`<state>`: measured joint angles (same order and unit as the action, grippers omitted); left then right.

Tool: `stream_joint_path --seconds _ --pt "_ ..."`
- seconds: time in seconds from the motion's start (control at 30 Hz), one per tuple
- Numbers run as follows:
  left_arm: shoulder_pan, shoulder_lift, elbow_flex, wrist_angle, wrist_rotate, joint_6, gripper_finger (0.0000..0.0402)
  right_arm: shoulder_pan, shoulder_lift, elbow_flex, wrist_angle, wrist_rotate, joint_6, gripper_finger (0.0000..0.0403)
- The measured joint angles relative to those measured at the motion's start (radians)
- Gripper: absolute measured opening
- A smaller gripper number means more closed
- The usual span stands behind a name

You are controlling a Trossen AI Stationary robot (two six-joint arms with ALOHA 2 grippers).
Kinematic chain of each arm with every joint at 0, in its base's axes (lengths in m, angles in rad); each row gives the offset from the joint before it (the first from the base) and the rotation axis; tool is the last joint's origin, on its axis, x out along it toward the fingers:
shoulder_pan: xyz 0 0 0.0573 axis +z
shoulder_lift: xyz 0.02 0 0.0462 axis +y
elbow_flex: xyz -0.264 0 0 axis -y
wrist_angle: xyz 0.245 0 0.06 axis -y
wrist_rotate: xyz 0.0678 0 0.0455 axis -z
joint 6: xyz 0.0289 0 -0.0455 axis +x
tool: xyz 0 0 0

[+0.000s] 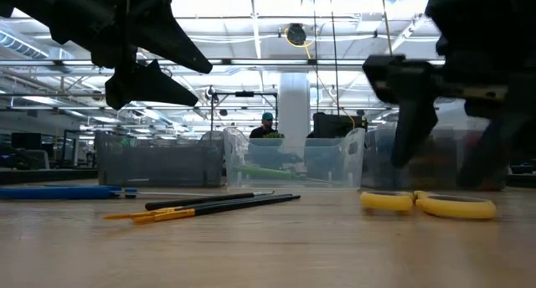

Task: Pick & Place Paint Supplies
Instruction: Put the yellow scissors into the transparent bin

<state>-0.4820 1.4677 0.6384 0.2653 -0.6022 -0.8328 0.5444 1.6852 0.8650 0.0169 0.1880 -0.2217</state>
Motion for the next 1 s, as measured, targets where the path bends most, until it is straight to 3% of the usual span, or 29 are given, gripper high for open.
stream_joint_path --seconds 0.4,0.6,0.73,1.0 --pt "0.005 0.0 0.0 0.0 0.0 0.001 0.0278 -0.104 0.086 0.005 0.021 -0.14 -0.015 0.0193" --pt "0.005 0.0 0.0 0.0 0.0 0.018 0.0278 -0.151 0.109 0.005 0.02 -0.234 0.024 0.013" --pt "0.005 0.0 0.0 0.0 0.001 0.019 0.0278 -0.17 0.11 0.005 0.009 -0.238 0.066 0.0065" --pt "0.005 0.0 0.0 0.001 0.001 0.019 0.0278 -0.183 0.112 0.003 -0.01 -0.157 0.204 0.0065"
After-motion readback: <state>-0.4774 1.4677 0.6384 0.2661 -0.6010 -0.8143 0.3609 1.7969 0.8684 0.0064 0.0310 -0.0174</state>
